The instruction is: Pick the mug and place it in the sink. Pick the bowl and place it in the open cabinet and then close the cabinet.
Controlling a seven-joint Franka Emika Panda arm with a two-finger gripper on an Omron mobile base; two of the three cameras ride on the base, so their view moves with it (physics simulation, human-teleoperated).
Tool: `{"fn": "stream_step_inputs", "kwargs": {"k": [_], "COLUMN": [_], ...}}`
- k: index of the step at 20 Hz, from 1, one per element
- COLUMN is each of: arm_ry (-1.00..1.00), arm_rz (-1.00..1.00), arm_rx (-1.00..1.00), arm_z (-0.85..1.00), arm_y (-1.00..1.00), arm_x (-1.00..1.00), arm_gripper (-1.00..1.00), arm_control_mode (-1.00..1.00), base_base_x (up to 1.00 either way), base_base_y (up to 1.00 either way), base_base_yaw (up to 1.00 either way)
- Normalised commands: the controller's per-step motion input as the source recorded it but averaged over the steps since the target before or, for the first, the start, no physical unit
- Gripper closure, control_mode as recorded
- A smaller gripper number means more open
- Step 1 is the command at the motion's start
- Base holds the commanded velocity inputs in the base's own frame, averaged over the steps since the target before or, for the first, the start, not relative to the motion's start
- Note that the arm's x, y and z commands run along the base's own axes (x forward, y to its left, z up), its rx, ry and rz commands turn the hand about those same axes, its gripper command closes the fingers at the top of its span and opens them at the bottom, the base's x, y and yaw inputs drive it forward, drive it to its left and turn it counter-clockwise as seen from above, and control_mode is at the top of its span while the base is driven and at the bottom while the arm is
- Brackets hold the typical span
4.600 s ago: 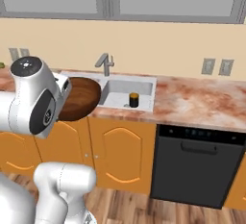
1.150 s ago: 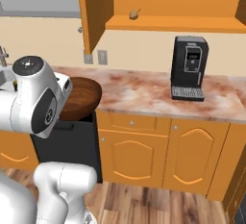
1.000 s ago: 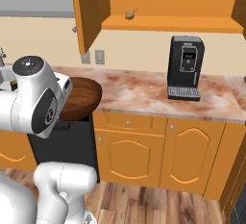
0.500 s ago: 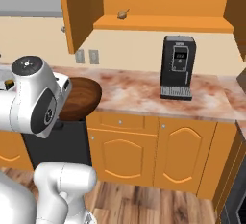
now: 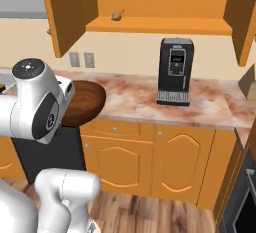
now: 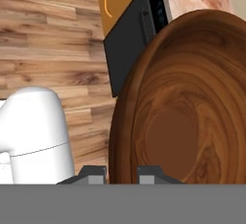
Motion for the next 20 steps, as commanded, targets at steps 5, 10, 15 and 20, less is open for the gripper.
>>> {"fn": "stream_step_inputs", "kwargs": {"k": [5, 10, 15, 20], "arm_ry": [0.0, 0.0, 0.0, 0.0], "arm_rz": [0.0, 0.0, 0.0, 0.0], "arm_rx": [0.0, 0.0, 0.0, 0.0], "arm_z": [0.0, 0.0, 0.0, 0.0], "arm_y": [0.0, 0.0, 0.0, 0.0], "arm_x": [0.0, 0.0, 0.0, 0.0], "arm_gripper": [1.0, 1.0, 1.0, 1.0], "arm_control_mode": [1.0, 1.0, 1.0, 1.0], "base_base_x": [0.54, 0.51, 0.41, 0.37], "base_base_y": [-0.34, -0.36, -0.41, -0.35], "base_base_yaw": [0.0, 0.0, 0.0, 0.0]}}
